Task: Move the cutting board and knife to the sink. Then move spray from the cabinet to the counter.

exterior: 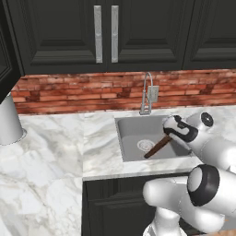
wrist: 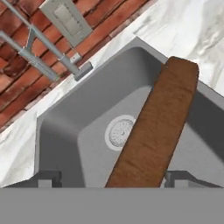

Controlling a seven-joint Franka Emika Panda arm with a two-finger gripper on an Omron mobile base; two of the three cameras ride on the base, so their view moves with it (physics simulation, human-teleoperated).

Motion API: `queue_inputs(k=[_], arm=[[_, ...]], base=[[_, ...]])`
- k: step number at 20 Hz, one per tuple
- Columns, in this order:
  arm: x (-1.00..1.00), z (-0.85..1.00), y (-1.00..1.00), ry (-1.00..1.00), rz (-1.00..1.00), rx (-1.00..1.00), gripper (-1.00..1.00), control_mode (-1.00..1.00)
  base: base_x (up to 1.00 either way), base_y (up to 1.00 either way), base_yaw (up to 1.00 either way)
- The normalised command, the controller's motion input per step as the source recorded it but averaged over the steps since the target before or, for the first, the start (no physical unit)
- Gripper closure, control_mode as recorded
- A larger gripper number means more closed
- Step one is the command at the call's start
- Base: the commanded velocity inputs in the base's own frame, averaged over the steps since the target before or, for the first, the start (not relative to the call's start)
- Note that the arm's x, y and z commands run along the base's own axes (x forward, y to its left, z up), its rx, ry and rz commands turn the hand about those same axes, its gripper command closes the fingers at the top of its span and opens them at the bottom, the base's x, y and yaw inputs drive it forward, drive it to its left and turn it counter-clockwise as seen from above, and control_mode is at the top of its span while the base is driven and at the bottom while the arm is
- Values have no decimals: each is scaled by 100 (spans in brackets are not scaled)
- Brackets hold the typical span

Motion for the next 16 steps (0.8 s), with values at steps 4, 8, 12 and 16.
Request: queue_inputs(k=[4,8,12,16], arm=[[68,-20,0,0,0,0,-100,-100],[35,-10,-7,0,0,0,-100,-100],[0,0,-41,0,0,0,-100,-100],[-21,0,-62,-6,0,0,-100,-100]], base=[[0,0,0],[0,0,0],[0,0,0],[0,0,0]])
